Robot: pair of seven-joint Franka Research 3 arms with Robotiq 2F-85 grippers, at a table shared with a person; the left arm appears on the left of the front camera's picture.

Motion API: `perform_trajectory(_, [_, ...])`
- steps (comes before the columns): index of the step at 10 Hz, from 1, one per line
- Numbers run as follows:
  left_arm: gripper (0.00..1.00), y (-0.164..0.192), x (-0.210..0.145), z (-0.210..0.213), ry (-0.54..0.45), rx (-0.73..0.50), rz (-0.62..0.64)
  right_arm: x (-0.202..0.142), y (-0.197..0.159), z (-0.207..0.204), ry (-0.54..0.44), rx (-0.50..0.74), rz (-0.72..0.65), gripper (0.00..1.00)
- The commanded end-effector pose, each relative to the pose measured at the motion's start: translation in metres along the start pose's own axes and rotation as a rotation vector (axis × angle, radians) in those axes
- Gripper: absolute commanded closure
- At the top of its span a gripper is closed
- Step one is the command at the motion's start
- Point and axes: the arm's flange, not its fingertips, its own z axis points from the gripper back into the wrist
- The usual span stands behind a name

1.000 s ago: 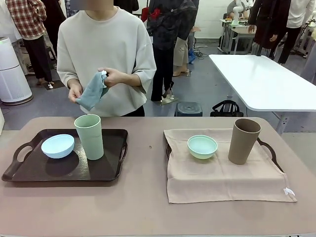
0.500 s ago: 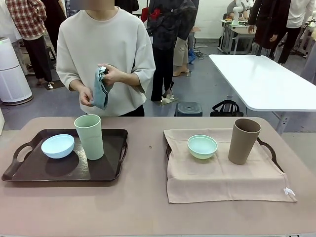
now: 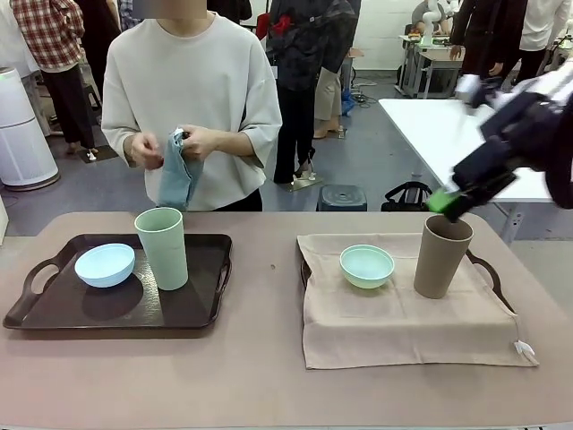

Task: Set up a tray with a mat and arrange the tableware.
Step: Pick up the Picnic Bowl and Reusable plastic cup from the Handle tray in front of the human's position and hold them in the air.

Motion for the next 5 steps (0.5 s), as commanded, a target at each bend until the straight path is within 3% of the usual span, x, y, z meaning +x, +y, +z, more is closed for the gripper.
perform_trajectory(1, [0.0,-0.017,-0.002,-0.002,0.028,0.087,0.047,0.015,-0.001,-0.047,-0.094,0.01,0.17,0.0])
perform_trajectory(3, [0.0,-0.023,0.002,-0.01,0.08,0.127,0.087,0.03,-0.005,-0.093,-0.171,0.002,0.327,0.0])
perform_trajectory(5, [0.0,-0.036,0.008,-0.022,0.072,0.215,0.113,0.051,-0.022,-0.125,-0.22,0.033,0.353,0.0])
